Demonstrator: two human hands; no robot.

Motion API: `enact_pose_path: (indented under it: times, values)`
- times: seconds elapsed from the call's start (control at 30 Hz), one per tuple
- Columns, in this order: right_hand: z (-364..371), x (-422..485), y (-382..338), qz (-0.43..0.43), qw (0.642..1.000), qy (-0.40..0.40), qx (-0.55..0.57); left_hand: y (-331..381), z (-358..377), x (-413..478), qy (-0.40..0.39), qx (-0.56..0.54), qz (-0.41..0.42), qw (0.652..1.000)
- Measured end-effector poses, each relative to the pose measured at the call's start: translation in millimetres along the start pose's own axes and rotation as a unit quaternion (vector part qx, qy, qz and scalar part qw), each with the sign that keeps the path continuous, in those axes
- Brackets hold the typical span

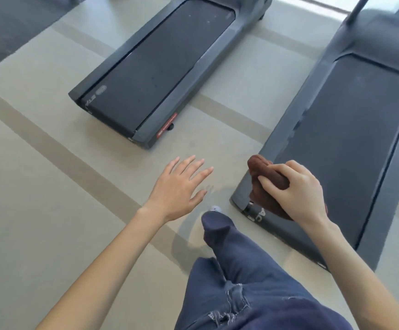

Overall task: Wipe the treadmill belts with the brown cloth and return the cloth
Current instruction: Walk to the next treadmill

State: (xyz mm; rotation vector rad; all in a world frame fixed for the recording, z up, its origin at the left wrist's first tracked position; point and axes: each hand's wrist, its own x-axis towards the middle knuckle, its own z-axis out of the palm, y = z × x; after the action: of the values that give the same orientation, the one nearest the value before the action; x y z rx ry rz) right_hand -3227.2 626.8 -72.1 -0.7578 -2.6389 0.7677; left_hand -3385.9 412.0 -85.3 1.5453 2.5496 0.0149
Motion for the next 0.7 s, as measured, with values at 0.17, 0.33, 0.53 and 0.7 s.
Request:
enact_pose_path:
  times: [0.17,0.33,0.53,0.7]
  values:
    - [8,82,6,0.036,0.999,0.037,-0.008,-46,-20,90,0.004,0.014,0.038,0.999]
    - [6,159,8,0.057,0.996,0.073,-0.02,-77,-47,185,0.021,0.004,0.075,0.997]
    - [3,228,10,0.088,0.99,0.098,-0.041,-105,-72,281,0.033,0.013,0.141,0.989]
    - [14,292,8,0.127,0.982,0.128,-0.063,-140,-86,353,0.032,0.018,0.193,0.981]
